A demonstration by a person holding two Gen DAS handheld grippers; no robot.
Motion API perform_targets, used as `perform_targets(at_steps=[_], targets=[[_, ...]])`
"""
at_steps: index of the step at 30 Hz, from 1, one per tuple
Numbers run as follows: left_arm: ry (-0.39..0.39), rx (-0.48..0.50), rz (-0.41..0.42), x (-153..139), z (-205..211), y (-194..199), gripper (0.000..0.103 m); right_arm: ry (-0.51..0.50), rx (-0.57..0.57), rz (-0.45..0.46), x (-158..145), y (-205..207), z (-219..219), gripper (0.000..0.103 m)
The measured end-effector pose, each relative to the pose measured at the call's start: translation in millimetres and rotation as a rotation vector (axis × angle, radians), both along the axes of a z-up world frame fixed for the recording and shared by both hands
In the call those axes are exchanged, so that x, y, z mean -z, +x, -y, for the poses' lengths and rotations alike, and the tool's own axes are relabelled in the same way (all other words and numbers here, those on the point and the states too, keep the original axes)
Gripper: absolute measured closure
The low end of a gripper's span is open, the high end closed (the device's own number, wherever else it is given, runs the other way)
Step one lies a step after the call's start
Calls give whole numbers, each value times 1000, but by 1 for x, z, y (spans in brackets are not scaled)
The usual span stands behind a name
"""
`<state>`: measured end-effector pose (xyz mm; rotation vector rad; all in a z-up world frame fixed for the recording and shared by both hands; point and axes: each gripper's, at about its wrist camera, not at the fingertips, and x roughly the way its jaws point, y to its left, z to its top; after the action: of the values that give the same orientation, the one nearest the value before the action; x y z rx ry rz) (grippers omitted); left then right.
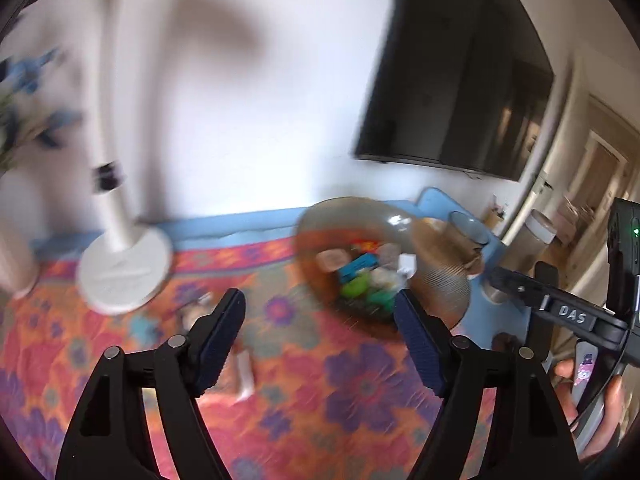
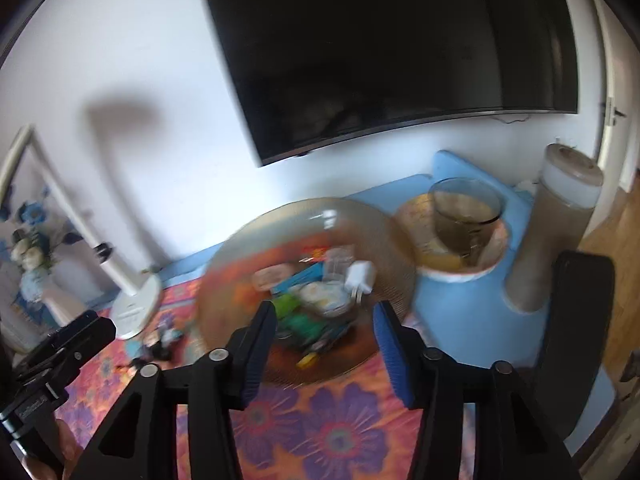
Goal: Organize rigid objects
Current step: 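Carry the black stick and white charger into the amber bowl and release both, then grasp the yellow stick with the left tool while the right tool grasps the pink card box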
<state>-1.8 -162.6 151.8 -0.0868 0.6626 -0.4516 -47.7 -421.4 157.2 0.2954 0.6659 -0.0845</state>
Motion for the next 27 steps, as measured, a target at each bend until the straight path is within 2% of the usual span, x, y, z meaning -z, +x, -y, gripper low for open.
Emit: perform_targets(at_steps=[2,4,7,10,13,15,17,20,23,27], targets=[[16,-59,4,12,-27,-16,24,-10,-43,4,7,-8,-24,48],[56,-135,3,32,-57,-32,23,-42,-91,12,23,-15,-55,40],[137,-256,-25,71,-100,-52,23,-88,-160,-6,60,-17,-101,39],[122,-350,-78,101,-139,-60,23,-126,-210,-59,96,-9,-140,39],[99,-427,-125,124,-169,-61,23,-220,-215,-77,120,0,-165,39],[28,-425,-167,129,-182,-60,23,-293,-205,-114,128,5,-176,39],[13,-420,-136,127,-182,-62,23,-305,-212,-79,126,0,-178,39],[66,-395,-121,128,-170,-62,23,-294,-227,-79,127,-2,-177,30],[130,-375,-69,124,-156,-66,23,-284,-222,-91,128,0,-176,30],[174,-374,-31,120,-148,-70,23,-254,-221,-134,132,8,-173,29]])
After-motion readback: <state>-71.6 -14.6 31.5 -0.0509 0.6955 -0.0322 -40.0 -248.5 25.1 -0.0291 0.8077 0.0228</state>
